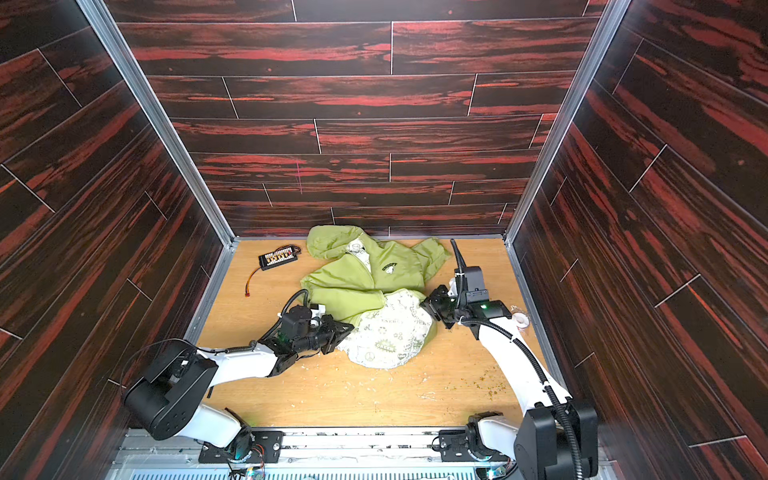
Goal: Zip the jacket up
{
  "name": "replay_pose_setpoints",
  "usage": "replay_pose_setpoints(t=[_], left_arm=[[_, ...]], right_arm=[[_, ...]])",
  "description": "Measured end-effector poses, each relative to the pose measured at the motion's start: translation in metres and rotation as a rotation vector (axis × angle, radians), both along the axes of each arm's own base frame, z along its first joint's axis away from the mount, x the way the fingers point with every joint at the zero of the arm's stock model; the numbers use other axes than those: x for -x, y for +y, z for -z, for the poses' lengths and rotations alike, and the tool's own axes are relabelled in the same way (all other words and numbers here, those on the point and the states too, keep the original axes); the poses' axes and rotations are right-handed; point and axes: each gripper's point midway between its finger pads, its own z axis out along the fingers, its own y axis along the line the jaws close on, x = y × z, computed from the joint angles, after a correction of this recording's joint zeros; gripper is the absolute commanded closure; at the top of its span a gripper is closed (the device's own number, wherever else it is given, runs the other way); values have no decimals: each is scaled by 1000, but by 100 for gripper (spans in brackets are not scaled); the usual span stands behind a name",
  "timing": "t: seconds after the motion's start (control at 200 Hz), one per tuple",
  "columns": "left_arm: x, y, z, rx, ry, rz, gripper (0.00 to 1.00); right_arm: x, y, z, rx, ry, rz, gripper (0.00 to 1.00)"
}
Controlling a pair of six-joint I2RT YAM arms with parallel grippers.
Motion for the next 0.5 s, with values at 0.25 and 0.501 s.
replay_pose_setpoints(t=[0.25, 0.501], left_arm=[[-1, -14, 7, -24, 28, 61, 100], [6, -43, 31, -25, 92, 150, 100]], right_arm=[[0, 71, -6, -58, -34, -238, 100], [51, 128, 48, -118, 82, -457, 100]])
